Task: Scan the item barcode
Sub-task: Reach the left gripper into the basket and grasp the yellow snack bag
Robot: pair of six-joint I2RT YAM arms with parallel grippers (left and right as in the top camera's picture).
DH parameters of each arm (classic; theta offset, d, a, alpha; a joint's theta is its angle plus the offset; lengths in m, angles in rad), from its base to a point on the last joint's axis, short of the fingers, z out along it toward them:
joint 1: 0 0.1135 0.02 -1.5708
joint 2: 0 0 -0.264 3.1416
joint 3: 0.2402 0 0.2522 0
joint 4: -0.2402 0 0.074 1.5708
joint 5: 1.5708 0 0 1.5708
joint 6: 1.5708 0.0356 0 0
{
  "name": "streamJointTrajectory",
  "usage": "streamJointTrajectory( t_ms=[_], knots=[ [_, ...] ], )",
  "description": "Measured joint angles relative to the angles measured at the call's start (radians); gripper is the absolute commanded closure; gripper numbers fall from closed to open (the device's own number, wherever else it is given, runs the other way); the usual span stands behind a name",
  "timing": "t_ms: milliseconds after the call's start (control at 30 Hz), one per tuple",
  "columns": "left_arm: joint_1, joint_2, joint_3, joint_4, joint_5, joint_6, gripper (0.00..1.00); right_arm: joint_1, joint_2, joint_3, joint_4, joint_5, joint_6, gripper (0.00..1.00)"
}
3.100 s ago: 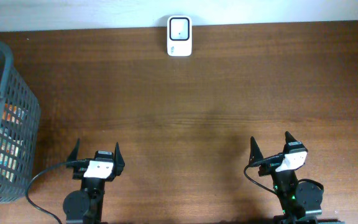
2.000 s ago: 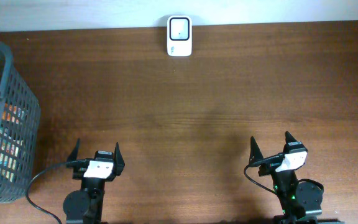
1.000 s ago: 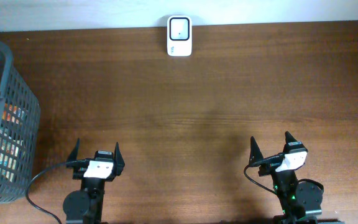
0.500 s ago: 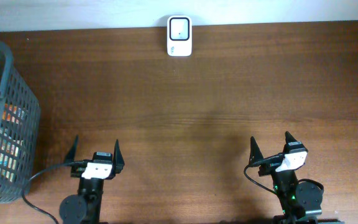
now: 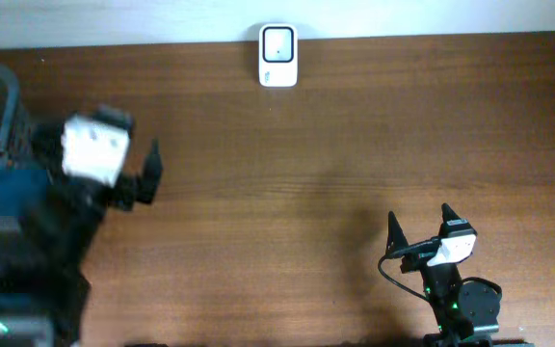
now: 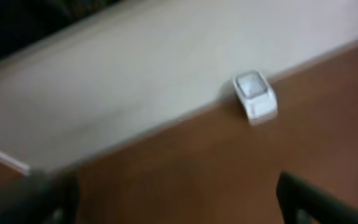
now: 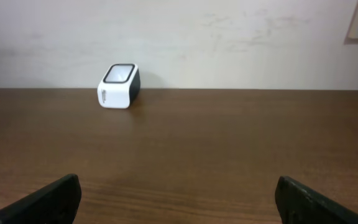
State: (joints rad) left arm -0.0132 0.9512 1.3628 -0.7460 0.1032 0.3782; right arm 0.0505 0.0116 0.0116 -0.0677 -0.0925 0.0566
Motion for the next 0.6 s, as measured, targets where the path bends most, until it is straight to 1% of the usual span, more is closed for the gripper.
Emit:
streamJointTrajectory(
  t_ms=[100,167,200,367,433,467,533,600],
  knots=[
    [-0.001,0.267,0.432,-0.308,0.003,-0.001,0.01,0.0,0.0,0.0,0.0,0.0,0.0,0.01],
    [-0.001,0.409,0.636,-0.404,0.002,0.0,0.01,0.0,0.0,0.0,0.0,0.0,0.0,0.01],
    [-0.001,0.474,0.707,-0.414,0.007,0.0,0.01,0.0,0.0,0.0,0.0,0.0,0.0,0.01],
    [-0.003,0.591,0.727,-0.44,0.108,-0.004,0.01,0.0,0.0,0.0,0.0,0.0,0.0,0.01],
    [-0.004,0.63,0.727,-0.426,0.122,-0.005,0.01,0.0,0.0,0.0,0.0,0.0,0.0,0.01],
    [-0.004,0.652,0.727,-0.393,0.105,-0.018,0.01,0.0,0.0,0.0,0.0,0.0,0.0,0.01],
    [0.003,0.663,0.728,-0.321,-0.016,-0.123,0.01,0.0,0.0,0.0,0.0,0.0,0.0,0.01],
    [0.06,0.663,0.752,-0.289,-0.192,-0.278,0.01,0.0,0.0,0.0,0.0,0.0,0.0,0.01]
  ],
)
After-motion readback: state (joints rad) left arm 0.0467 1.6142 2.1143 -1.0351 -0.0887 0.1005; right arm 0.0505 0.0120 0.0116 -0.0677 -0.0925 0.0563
